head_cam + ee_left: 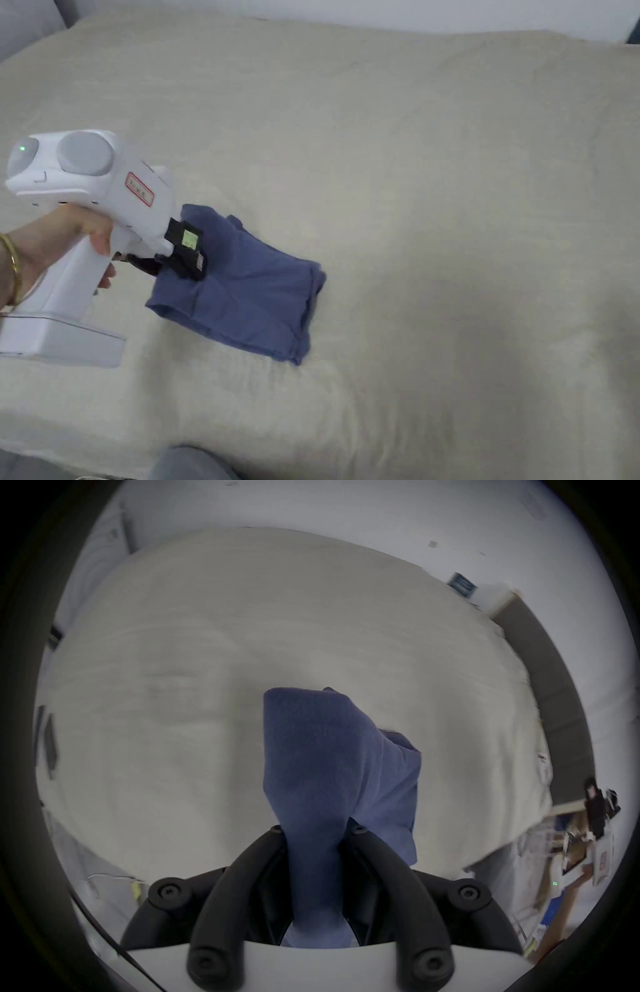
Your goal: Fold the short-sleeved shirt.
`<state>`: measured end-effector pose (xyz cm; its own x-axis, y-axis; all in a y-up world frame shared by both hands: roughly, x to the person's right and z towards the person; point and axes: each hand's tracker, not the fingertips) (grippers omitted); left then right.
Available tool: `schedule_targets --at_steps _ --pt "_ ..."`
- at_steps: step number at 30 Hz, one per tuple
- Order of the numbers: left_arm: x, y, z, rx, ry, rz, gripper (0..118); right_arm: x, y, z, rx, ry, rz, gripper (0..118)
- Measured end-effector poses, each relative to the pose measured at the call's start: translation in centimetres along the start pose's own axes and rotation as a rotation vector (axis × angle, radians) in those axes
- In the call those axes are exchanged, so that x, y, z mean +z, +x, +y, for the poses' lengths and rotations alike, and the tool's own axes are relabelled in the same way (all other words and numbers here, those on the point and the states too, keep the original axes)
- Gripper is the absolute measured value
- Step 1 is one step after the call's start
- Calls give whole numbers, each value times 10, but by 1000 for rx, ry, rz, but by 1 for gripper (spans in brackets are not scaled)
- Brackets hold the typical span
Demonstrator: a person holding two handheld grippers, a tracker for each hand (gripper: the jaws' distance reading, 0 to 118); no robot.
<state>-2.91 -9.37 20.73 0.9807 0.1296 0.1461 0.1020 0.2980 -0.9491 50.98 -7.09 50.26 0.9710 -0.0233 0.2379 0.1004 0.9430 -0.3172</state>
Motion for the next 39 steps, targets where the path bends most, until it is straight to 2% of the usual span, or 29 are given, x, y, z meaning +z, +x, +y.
schedule_targets --at_steps 3,7,11,13,15,16,18,20,21,23,24,26,27,30,32,34,35,39 --pt "4 -59 12 38 34 172 17 -7 -4 0 20 -15 -38 0" --pt "-8 -136 29 110 0 358 17 -19 -16 1 7 -42 -68 0" --pt "-30 -183 33 102 25 555 20 -32 -33 1 36 -85 -75 0" --pt "-41 -196 28 95 62 687 51 -38 -40 0 38 -103 -70 0" --pt "-47 -198 22 20 113 842 92 -42 -45 -1 32 -118 -64 0" --pt "-45 -198 19 4 148 893 103 -44 -46 0 33 -121 -62 0" --pt "-29 -183 8 2 298 932 104 -45 -47 2 37 -123 -56 0" --pt "-8 -162 3 36 456 921 97 -41 -45 4 34 -113 -48 0" --pt "9 -148 1 51 540 866 83 -38 -43 7 36 -99 -43 0" --pt "36 -115 -2 59 686 769 66 -33 -39 12 35 -71 -36 0" --pt "47 -92 -4 41 754 737 53 -29 -36 14 31 -51 -29 0" --pt "64 -53 -6 -20 883 684 22 -22 -29 17 22 -7 -31 0" --pt "71 -29 -10 -40 944 649 11 -24 -30 14 18 3 -33 0" --pt "90 37 -22 -59 1053 486 0 -15 -16 17 -3 38 -33 0" --pt "99 76 -31 -65 1111 395 0 -18 -21 18 -23 62 -26 0" --pt "103 112 -39 -71 1165 322 0 -18 -21 19 -10 87 -30 0" --pt "105 129 -44 -92 1176 274 0 -6 12 34 4 103 -32 0" --pt "99 184 -62 -103 1208 141 0 7 24 48 -7 159 -22 0"
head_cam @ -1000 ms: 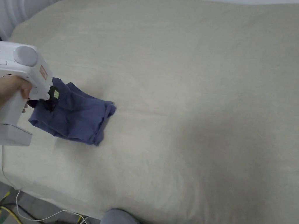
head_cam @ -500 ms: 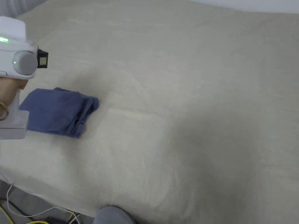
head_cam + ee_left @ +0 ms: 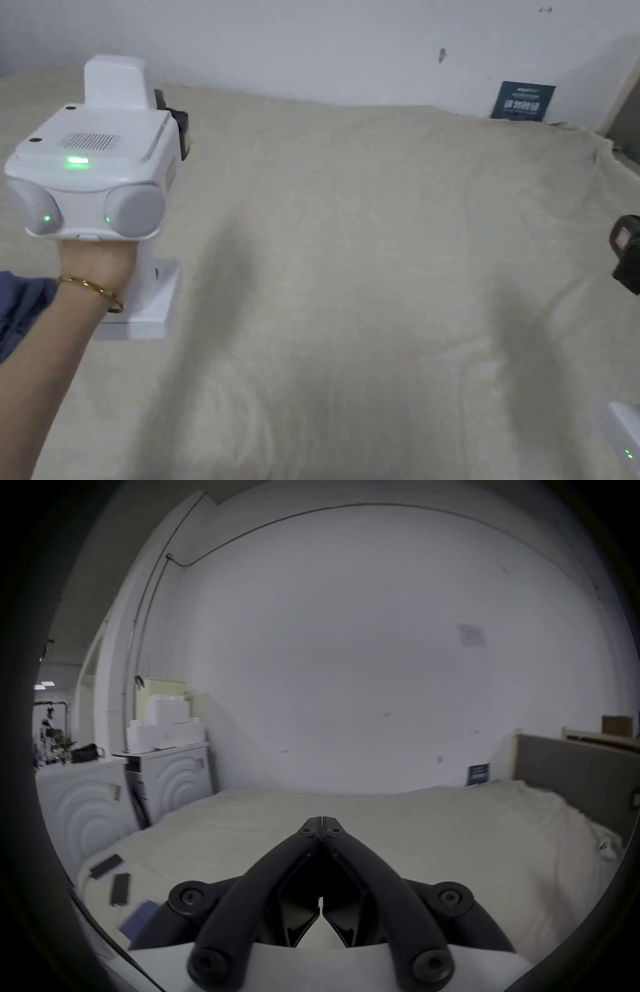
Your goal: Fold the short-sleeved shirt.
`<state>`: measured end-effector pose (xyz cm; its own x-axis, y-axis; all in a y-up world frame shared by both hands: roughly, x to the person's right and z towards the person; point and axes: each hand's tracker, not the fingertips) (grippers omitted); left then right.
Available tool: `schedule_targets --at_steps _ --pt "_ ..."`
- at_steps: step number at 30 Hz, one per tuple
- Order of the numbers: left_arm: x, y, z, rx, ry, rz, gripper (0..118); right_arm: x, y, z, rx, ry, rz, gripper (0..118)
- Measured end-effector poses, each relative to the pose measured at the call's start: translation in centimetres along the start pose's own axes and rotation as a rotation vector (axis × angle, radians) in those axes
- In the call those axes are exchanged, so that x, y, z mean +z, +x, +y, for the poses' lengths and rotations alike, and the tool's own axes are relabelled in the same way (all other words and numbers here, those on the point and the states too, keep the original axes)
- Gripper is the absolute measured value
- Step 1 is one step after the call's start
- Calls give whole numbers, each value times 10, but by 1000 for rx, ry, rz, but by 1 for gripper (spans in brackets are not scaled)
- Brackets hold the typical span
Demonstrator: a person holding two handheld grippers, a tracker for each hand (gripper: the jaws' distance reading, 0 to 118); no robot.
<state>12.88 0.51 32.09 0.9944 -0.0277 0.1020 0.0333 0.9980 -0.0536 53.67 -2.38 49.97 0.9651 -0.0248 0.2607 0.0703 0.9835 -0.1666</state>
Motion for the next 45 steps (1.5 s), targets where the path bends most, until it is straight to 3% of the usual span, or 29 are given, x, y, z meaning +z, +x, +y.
schedule_targets --at_steps 11,16,24,45 --pt "35 77 -57 -32 -30 -121 0 -2 7 -3 37 65 6 0" --pt "44 83 -83 -31 -70 -150 0 3 -11 -31 61 56 -7 0" --pt "53 89 -111 -33 -131 -150 0 1 -24 -49 16 -4 25 0" --pt "59 90 -121 -31 -142 -121 0 16 -43 -56 12 -41 37 0"
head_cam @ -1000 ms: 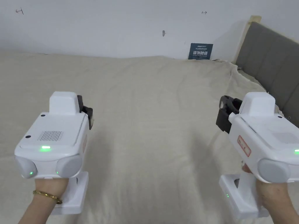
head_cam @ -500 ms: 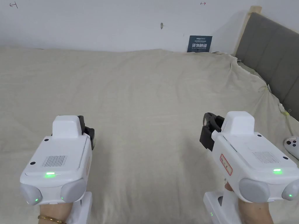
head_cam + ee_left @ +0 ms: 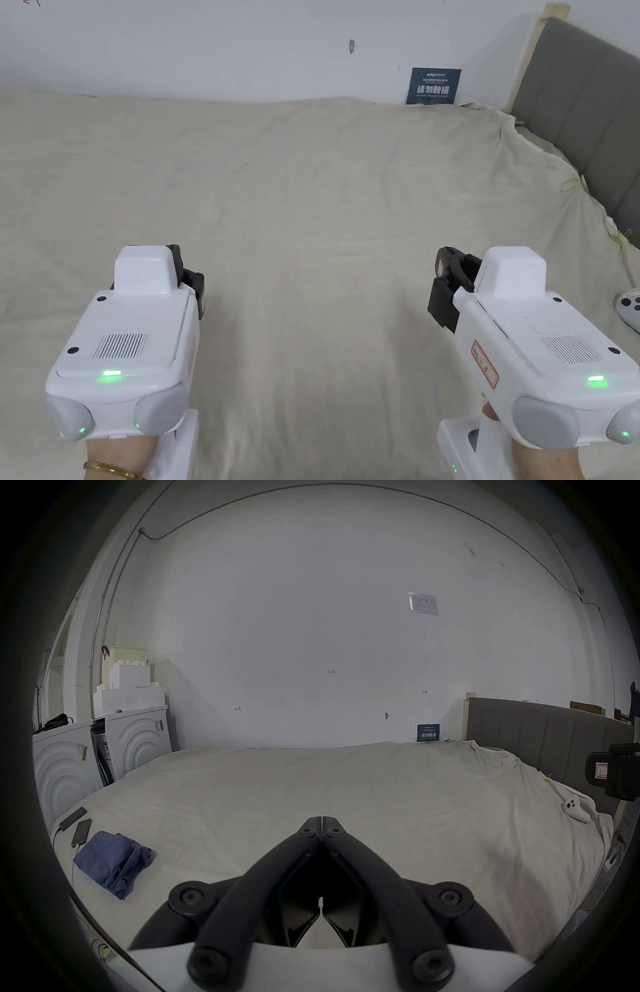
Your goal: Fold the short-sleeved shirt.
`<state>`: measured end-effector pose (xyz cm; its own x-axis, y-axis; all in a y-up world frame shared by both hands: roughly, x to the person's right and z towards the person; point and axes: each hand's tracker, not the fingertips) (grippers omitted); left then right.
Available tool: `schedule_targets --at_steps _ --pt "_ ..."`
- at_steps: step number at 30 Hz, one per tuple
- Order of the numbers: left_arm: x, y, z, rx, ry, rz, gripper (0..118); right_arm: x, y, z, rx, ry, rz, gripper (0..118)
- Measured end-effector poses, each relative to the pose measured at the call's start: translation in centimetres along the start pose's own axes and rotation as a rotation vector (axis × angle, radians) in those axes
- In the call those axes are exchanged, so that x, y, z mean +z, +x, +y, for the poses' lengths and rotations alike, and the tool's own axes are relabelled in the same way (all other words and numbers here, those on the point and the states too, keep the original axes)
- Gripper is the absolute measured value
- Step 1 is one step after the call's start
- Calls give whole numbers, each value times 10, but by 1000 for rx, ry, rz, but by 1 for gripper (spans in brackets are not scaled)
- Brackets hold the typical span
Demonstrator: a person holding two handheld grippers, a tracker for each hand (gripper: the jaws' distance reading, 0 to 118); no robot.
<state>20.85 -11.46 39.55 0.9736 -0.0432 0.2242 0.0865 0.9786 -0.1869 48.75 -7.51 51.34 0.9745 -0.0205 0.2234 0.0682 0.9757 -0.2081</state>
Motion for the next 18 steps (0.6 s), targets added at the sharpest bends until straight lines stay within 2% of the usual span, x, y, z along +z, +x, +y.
schedule_targets --at_steps 18 --pt "-1 2 -1 -10 1 -1 0 -8 5 -6 -1 0 10 0"
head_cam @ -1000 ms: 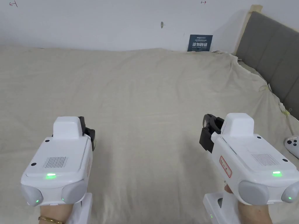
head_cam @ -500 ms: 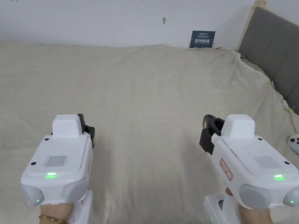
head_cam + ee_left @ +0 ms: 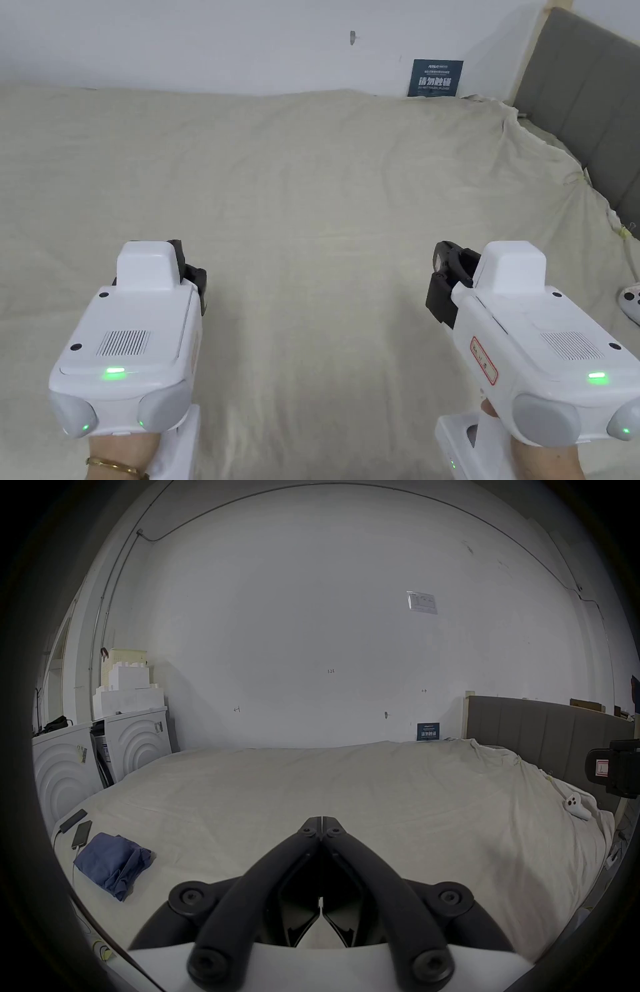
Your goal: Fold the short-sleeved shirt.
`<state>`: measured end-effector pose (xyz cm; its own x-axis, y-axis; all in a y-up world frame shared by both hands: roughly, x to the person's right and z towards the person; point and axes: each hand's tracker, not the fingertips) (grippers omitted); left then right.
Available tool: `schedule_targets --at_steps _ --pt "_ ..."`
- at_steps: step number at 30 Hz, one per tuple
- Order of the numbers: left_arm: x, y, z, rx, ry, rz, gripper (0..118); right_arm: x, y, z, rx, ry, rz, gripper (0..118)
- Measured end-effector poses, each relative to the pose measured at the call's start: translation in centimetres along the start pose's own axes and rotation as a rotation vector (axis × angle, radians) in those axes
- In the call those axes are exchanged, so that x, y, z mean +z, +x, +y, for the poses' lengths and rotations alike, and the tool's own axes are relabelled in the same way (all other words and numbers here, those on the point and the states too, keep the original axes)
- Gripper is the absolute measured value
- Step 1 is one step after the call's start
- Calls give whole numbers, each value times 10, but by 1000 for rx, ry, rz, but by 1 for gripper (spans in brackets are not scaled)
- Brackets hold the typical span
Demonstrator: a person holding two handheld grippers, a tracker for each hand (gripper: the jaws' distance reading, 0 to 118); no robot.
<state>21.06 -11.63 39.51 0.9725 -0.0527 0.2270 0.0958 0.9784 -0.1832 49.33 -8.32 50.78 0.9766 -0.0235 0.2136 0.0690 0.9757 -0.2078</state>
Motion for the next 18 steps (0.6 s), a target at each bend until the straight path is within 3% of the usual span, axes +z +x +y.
schedule_targets --at_steps 18 --pt "0 1 1 -4 7 -3 0 4 -3 6 -2 6 -2 0"
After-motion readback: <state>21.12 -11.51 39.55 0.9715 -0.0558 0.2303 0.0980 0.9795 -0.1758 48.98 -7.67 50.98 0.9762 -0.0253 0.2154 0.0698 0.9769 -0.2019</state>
